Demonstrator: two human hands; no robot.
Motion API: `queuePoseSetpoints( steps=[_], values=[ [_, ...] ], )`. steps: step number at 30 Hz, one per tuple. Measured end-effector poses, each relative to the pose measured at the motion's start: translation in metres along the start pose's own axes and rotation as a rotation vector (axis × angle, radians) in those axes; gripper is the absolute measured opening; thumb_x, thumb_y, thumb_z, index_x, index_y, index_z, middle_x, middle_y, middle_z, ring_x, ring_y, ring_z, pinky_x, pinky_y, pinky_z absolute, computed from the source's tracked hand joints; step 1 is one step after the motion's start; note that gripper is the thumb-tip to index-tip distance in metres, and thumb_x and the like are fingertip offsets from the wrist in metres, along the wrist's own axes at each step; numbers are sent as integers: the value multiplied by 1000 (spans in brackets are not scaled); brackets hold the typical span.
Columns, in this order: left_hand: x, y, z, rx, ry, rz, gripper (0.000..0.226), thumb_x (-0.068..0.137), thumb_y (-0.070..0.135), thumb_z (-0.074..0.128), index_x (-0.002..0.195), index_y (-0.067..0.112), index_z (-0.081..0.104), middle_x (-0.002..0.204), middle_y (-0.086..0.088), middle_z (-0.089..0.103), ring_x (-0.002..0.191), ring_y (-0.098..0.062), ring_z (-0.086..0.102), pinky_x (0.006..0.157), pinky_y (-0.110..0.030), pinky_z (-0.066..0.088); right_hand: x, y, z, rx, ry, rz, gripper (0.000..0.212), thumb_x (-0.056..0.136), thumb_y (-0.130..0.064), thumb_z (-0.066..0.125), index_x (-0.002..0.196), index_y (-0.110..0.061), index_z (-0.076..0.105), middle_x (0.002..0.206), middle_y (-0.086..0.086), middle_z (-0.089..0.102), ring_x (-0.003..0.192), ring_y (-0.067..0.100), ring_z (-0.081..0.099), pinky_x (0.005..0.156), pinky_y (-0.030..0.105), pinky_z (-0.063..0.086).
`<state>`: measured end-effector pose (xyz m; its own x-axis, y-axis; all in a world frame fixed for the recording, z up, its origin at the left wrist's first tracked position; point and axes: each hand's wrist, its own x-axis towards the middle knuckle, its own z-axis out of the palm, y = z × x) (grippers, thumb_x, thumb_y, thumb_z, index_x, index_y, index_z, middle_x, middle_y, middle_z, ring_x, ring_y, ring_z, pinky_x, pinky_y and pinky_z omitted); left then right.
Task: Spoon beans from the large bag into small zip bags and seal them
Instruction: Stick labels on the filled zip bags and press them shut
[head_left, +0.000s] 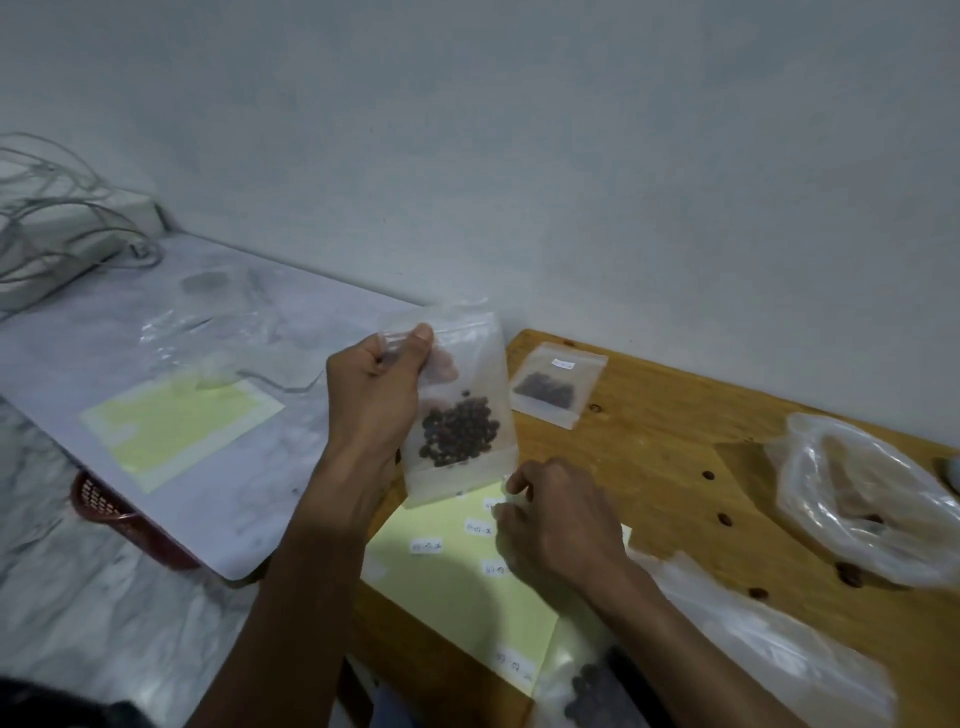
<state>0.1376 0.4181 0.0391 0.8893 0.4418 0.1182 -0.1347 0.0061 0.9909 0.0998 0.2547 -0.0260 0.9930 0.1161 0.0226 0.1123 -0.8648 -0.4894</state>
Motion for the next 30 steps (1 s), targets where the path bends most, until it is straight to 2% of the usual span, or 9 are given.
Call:
queuePoseSetpoints(
  steps=[4, 7, 12, 16, 19, 22, 25, 27, 30],
  values=[
    [2, 0, 2, 14, 0, 12, 24, 96, 31, 65, 86, 11, 74, 80, -3, 78, 80, -21, 77, 79, -51, 62, 9, 4, 3, 17, -11, 70, 17, 87, -42, 65, 97, -28, 67, 113, -5, 62, 108, 22, 58, 94, 41, 47],
    [3, 0, 3, 21, -7, 12, 24, 96, 31, 65, 87, 11, 74, 81, -3, 78, 79, -19, 76, 76, -50, 63, 14, 4, 5, 86, -35, 97, 13, 83, -37, 68, 81, -24, 69, 99, -7, 69, 99, 20, 63, 91, 42, 51],
    [4, 0, 1, 21, -11, 14, 25, 96, 31, 64, 89, 10, 73, 80, -3, 78, 82, -22, 76, 72, -45, 64, 18, 3, 3, 147, -60, 108, 9, 81, -26, 70, 73, -23, 65, 84, -11, 68, 92, 17, 64, 94, 43, 49],
    [5, 1, -1, 29, -1, 21, 24, 96, 31, 64, 87, 12, 74, 80, -2, 78, 80, -19, 76, 76, -45, 63, 15, 5, 6, 304, -10, 57, 11, 74, -17, 72, 64, -17, 66, 67, -10, 69, 75, 12, 66, 81, 43, 56],
    [7, 0, -4, 22, 4, 17, 23, 96, 29, 64, 89, 10, 73, 78, -2, 78, 80, -19, 76, 70, -39, 63, 8, 8, -2, 408, 2, 25, 12, 77, -9, 75, 67, -13, 70, 66, -3, 71, 62, 2, 63, 68, 35, 59],
    [3, 0, -4, 22, -31, 4, 25, 97, 30, 63, 91, 7, 73, 79, -3, 78, 78, -20, 77, 64, -33, 62, 3, 6, -25, 567, 31, -30, 14, 80, -11, 81, 73, -17, 70, 66, -1, 67, 61, 9, 62, 67, 32, 59],
    [-8, -5, 6, 10, -113, -35, 27, 97, 29, 64, 87, 6, 74, 82, -11, 78, 80, -32, 76, 75, -45, 63, 8, -6, -57, 685, 187, -136, 9, 83, -13, 79, 79, -16, 72, 63, -9, 61, 56, 4, 53, 58, 20, 51],
    [-15, -8, 16, -8, -195, -56, 25, 96, 29, 66, 89, 7, 77, 86, -15, 78, 84, -37, 75, 84, -57, 60, 15, -12, -73, 612, 262, -195, 5, 85, -17, 78, 84, -19, 74, 70, -10, 67, 61, 6, 57, 58, 15, 48],
    [-25, -8, 30, 6, -277, -51, 24, 97, 29, 64, 98, 11, 79, 91, -10, 79, 89, -31, 76, 89, -57, 58, 24, -7, -81, 464, 314, -190, 3, 86, -22, 76, 84, -22, 74, 71, -13, 68, 64, 1, 59, 57, 14, 47]
  ],
)
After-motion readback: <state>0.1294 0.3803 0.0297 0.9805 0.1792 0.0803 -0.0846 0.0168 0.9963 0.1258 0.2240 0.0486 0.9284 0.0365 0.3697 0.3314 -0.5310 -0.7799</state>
